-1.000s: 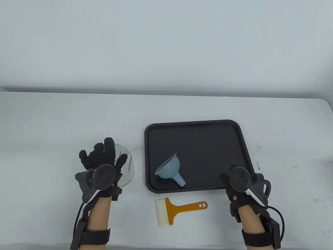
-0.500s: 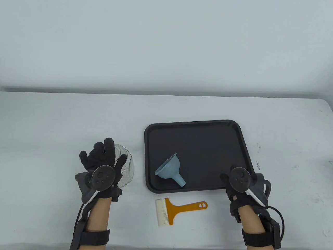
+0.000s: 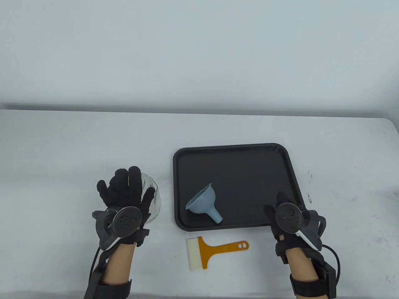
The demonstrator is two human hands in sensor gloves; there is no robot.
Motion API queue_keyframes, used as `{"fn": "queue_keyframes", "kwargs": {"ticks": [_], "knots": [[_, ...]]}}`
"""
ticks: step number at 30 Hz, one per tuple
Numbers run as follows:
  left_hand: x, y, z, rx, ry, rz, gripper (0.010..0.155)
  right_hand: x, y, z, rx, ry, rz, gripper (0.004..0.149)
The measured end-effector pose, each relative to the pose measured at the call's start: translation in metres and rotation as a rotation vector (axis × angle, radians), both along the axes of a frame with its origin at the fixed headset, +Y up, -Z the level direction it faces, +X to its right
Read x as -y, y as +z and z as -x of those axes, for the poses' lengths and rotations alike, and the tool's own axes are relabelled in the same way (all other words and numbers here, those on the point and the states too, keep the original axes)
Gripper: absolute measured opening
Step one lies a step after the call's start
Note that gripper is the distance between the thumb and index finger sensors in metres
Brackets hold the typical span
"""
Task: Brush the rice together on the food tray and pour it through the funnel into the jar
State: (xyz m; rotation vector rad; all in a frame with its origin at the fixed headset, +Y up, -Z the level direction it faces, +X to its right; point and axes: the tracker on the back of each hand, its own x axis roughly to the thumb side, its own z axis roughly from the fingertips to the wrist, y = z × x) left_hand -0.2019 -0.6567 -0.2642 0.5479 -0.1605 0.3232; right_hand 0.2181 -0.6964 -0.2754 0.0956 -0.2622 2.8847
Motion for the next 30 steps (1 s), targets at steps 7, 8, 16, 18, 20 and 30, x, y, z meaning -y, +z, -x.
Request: {"fn": "queue_keyframes", "kwargs": {"ticks": [7, 8, 16, 18, 20, 30], "knots": [[-0.007, 0.016, -0.025, 0.113, -0.045, -0.037, 0.079, -0.01, 0.01, 0.011, -0.064, 0.008, -0.11, 0.069], [-0.007, 0.018, -0.029, 0.128, -0.053, -0.037, 0.08, -0.011, 0.011, 0.013, -0.074, 0.01, -0.118, 0.07], [0.008, 0.031, -0.066, 0.276, -0.187, 0.031, 0.086, -0.014, 0.022, 0.04, -0.253, 0.07, -0.185, 0.08], [0.015, 0.032, -0.074, 0.313, -0.233, 0.07, 0.088, -0.012, 0.024, 0.048, -0.305, 0.113, -0.187, 0.082], [0.023, 0.032, -0.08, 0.346, -0.269, 0.096, 0.088, -0.01, 0.025, 0.052, -0.332, 0.154, -0.187, 0.083], [0.053, 0.028, -0.104, 0.417, -0.38, 0.287, 0.089, 0.007, 0.021, 0.065, -0.397, 0.282, -0.133, 0.084]]}}
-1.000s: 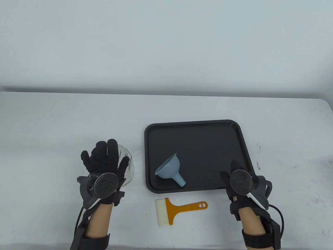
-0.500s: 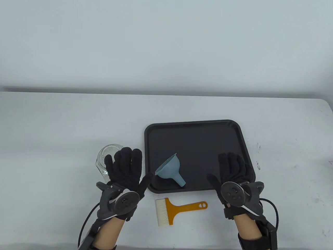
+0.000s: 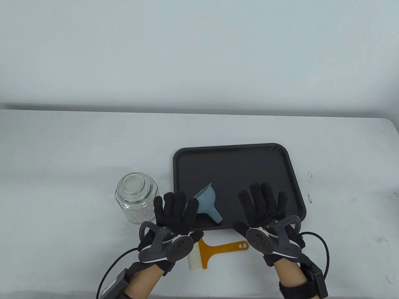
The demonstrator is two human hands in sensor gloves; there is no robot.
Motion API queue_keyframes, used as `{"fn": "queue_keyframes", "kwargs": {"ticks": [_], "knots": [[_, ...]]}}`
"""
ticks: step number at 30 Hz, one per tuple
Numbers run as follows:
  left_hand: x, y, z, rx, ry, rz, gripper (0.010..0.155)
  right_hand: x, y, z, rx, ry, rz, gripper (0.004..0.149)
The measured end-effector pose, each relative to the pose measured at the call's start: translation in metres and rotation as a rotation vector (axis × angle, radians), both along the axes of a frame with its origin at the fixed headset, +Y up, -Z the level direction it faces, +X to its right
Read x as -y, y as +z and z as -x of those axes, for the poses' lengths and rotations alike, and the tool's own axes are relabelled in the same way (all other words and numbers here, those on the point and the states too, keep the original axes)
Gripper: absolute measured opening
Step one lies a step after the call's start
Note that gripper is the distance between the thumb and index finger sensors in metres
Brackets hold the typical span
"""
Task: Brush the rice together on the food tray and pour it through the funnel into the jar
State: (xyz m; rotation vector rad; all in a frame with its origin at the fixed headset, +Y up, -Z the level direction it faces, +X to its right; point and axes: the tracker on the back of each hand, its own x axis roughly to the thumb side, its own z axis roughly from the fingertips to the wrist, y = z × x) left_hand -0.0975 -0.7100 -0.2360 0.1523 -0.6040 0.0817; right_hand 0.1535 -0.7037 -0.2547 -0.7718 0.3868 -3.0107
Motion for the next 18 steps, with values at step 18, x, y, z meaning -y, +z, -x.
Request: {"fn": "queue_keyframes", "kwargs": {"ticks": [18], "knots": [[0.0001, -0.0036, 0.0059, -0.03, 0.008, -0.014, 0.087, 0.0031, -0.0025, -0.0003, 0.012, 0.019, 0.034, 0.083]]}}
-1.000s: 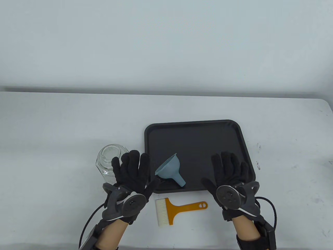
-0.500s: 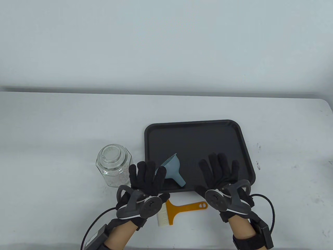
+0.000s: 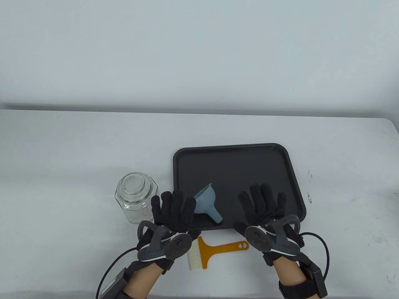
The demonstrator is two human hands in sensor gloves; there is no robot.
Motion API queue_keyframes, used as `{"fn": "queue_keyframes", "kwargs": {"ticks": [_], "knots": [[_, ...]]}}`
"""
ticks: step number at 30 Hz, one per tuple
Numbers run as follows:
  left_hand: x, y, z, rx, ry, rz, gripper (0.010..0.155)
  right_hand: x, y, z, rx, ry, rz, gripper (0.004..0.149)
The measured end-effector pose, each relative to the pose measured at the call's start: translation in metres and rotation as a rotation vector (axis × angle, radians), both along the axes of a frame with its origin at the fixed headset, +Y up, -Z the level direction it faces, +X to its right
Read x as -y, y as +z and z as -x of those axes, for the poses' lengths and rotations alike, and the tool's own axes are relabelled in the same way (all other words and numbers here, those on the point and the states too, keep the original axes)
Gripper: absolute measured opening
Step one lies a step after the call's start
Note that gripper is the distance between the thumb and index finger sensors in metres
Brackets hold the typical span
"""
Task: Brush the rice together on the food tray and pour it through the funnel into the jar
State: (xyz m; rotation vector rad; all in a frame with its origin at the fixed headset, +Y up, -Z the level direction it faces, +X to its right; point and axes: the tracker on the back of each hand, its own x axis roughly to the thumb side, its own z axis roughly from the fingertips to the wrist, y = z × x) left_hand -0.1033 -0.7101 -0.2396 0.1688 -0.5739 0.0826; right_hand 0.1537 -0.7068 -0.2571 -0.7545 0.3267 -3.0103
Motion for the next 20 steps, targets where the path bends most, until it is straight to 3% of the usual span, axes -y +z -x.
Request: {"fn": "queue_keyframes", "kwargs": {"ticks": [20], "knots": [[0.0004, -0.0005, 0.0013, -0.002, 0.011, 0.009, 0.087, -0.0004, 0.0002, 0.0, 0.02, 0.016, 0.032, 0.083]]}}
